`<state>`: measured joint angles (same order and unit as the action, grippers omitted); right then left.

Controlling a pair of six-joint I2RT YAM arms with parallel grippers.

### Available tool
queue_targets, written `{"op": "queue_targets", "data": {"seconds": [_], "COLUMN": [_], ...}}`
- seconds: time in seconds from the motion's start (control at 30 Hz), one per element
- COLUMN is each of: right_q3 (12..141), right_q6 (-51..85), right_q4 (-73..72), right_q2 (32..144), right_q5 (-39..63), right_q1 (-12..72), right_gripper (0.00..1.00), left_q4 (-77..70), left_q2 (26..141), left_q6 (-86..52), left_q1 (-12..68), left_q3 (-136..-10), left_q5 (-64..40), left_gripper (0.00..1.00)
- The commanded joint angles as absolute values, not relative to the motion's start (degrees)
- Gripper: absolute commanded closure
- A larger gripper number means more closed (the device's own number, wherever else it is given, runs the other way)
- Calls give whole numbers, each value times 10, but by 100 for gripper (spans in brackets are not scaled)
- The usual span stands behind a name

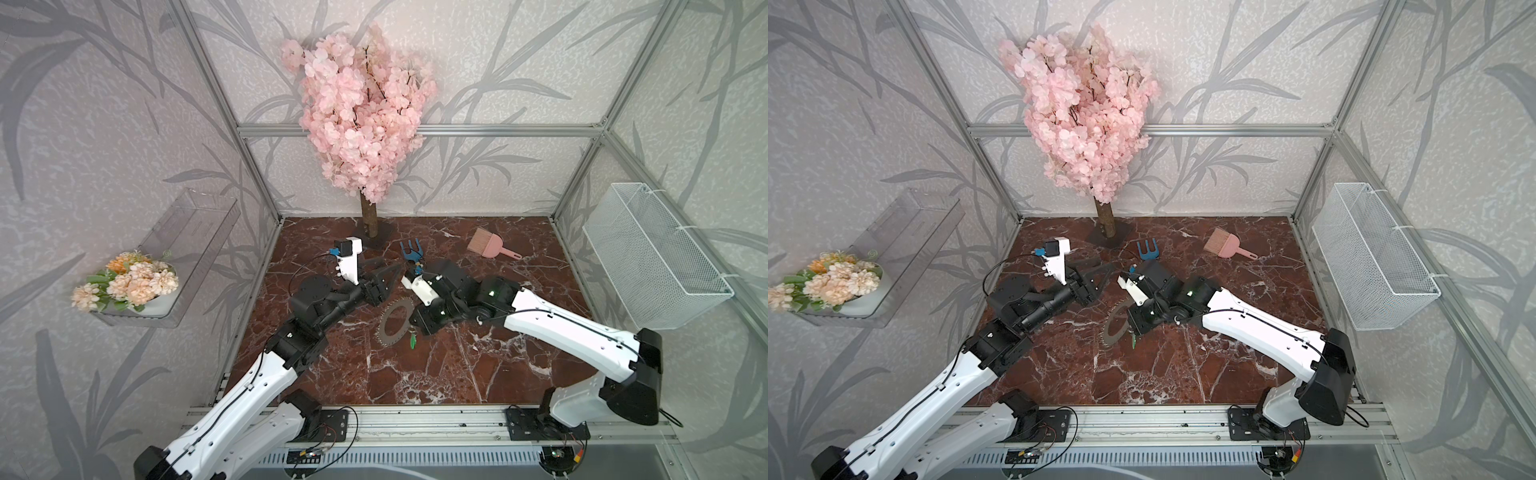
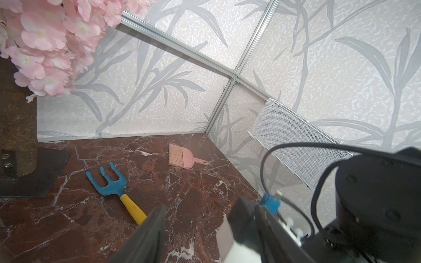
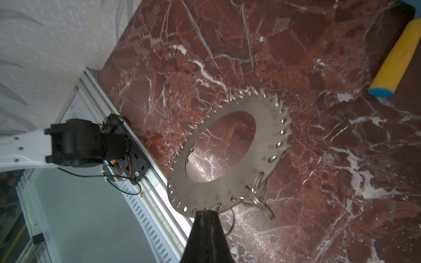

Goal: Attach keys to a key ring
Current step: Pick up the keyring from the center of the board, then adjust the key on the keyring.

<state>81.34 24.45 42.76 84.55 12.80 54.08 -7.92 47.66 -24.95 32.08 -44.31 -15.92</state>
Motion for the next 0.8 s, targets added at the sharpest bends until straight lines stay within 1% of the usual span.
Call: {"op": "queue_targets", "data": {"seconds": [0.0,0.23,0.47,0.6,0.67,0.77], "right_q3": [860,899,898,905,908,911], "right_q6": [293,353,414,436,445,463], "right_q4": [427,422,369,351,345,339], "right_q2": [838,856,859,861,864,867], "right_q5": [171,201,221,216,219,230], "right_q1": [496,430,399,392,389,383], "right_gripper": [100,100,100,100,100,100], "left_q4": [-52,-22,-57,-96,-89,-70], "left_q2": [470,469,463,469,473,466], "left_q6": [-188,-152,-188,-204,-199,-167], "left_q1": [318,319,321,326,333,349], "left_q3": [-478,-512,-479,-450,-445,-439], "left_q5": [-153,-134,-169,-210,-194,-137], "left_gripper": [34,33,33,33,33,33]}}
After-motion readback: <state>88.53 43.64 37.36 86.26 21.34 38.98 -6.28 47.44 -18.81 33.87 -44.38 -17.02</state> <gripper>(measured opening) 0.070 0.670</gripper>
